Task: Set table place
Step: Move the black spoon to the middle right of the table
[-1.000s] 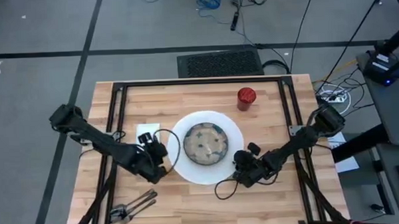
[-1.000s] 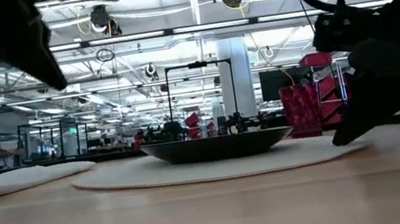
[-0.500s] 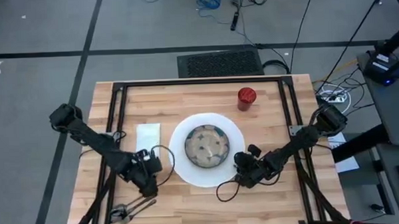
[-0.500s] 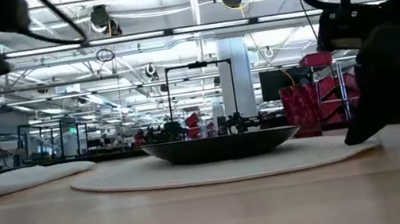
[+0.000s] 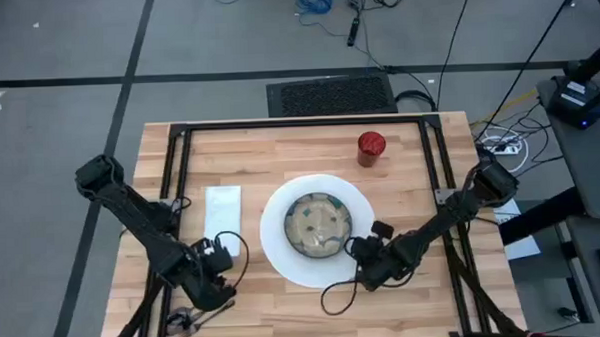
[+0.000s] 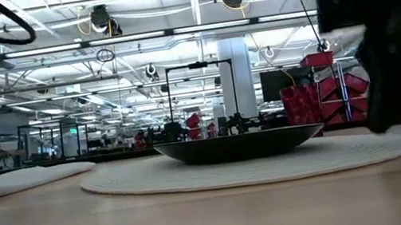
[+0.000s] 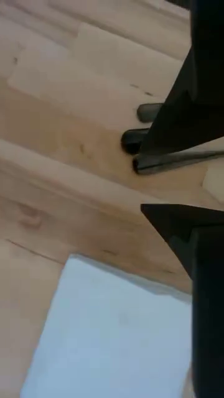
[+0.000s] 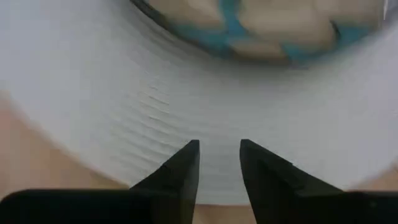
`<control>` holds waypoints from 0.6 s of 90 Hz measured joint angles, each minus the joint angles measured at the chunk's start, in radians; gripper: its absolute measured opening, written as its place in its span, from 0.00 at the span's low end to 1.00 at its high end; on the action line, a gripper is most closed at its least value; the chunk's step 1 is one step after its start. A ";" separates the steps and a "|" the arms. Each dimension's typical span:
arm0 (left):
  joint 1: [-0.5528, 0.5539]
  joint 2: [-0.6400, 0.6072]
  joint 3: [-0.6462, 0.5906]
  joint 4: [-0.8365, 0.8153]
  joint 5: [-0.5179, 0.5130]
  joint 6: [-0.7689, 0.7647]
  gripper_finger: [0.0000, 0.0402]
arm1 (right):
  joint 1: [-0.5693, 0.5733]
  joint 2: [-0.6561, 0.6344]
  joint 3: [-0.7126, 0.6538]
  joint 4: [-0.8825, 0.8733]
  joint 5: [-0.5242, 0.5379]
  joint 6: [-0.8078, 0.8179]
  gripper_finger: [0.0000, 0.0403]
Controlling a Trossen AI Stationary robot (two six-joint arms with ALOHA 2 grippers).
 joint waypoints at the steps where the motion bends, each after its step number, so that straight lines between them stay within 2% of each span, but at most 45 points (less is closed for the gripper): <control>1: -0.002 0.000 0.000 0.000 0.006 -0.008 0.30 | 0.000 0.000 0.007 -0.007 0.002 -0.003 0.26; 25: -0.118 0.056 0.000 0.018 0.127 -0.227 0.30 | 0.035 -0.001 0.091 -0.055 0.070 -0.006 0.26; 36: -0.170 0.119 0.000 0.029 0.197 -0.281 0.30 | 0.070 -0.002 0.110 -0.059 0.142 0.012 0.26; 54: -0.219 0.225 0.000 0.069 0.289 -0.314 0.30 | 0.096 -0.003 0.113 -0.082 0.165 0.064 0.26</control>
